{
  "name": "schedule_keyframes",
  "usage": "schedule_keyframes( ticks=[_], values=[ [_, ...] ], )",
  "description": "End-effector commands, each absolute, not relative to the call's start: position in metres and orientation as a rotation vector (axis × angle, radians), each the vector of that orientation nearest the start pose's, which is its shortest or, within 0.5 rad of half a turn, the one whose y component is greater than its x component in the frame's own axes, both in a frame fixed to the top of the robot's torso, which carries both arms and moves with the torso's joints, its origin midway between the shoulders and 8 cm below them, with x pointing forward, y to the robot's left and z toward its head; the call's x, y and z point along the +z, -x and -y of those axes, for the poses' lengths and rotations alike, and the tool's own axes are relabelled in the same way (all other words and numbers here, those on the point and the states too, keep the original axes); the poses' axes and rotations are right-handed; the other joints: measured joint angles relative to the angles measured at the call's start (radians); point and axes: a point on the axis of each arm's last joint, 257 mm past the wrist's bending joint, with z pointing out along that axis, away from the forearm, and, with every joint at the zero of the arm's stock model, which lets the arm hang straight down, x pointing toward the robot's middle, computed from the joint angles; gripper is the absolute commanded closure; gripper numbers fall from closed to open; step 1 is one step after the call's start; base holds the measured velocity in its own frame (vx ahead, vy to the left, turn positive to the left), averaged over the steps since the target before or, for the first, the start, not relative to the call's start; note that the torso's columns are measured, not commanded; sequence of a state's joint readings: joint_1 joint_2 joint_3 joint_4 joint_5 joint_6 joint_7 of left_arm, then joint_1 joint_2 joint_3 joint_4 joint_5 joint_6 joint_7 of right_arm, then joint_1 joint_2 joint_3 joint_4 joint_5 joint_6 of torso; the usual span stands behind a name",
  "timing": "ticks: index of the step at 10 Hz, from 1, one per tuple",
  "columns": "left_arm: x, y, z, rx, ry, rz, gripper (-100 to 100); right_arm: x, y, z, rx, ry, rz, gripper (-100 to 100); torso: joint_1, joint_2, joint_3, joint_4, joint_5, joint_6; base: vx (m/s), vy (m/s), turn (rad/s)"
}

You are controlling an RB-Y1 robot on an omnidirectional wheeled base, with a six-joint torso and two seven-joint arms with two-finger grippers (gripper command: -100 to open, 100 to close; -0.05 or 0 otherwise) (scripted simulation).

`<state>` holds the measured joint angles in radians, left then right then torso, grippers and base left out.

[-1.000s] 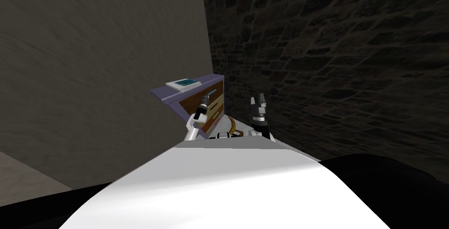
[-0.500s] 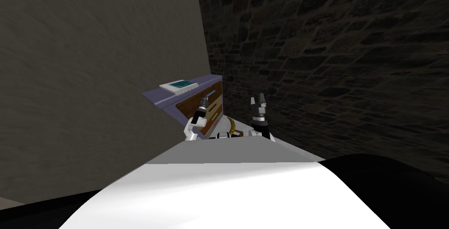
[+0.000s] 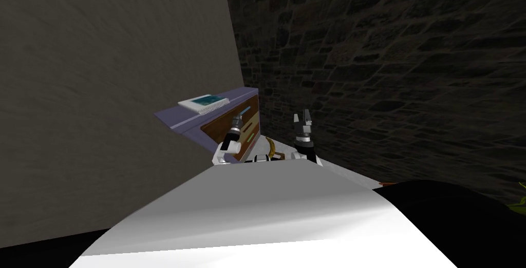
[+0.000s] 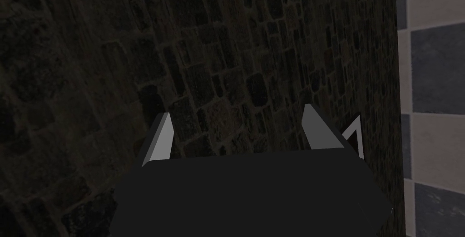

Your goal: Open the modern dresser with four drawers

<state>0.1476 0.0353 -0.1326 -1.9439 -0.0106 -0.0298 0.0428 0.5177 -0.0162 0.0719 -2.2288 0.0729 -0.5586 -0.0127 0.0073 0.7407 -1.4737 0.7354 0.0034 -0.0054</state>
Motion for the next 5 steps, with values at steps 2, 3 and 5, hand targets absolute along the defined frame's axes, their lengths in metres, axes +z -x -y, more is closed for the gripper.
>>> schedule_keyframes(
  ticks=[2, 3, 5],
  values=[
    [-0.102, -0.476, -0.191, -1.372, 1.000, -1.055, 100, 0.006, -0.347, 0.246, 1.338, -0.620, -0.676, 0, 0.000, 0.002, 0.001, -0.001, 0.001, -0.001, 0.022, 0.011, -0.050],
    [-0.112, -0.473, -0.195, -1.358, 1.019, -1.065, 100, 0.006, -0.347, 0.246, 1.338, -0.619, -0.676, 0, 0.000, 0.002, 0.001, 0.000, 0.000, 0.000, 0.008, 0.023, -0.067],
    [-0.102, -0.487, -0.186, -1.384, 0.992, -1.058, 100, 0.006, -0.347, 0.246, 1.338, -0.619, -0.676, 0, -0.001, 0.003, 0.002, 0.002, 0.000, 0.000, -0.024, -0.023, 0.012]
  ],
)
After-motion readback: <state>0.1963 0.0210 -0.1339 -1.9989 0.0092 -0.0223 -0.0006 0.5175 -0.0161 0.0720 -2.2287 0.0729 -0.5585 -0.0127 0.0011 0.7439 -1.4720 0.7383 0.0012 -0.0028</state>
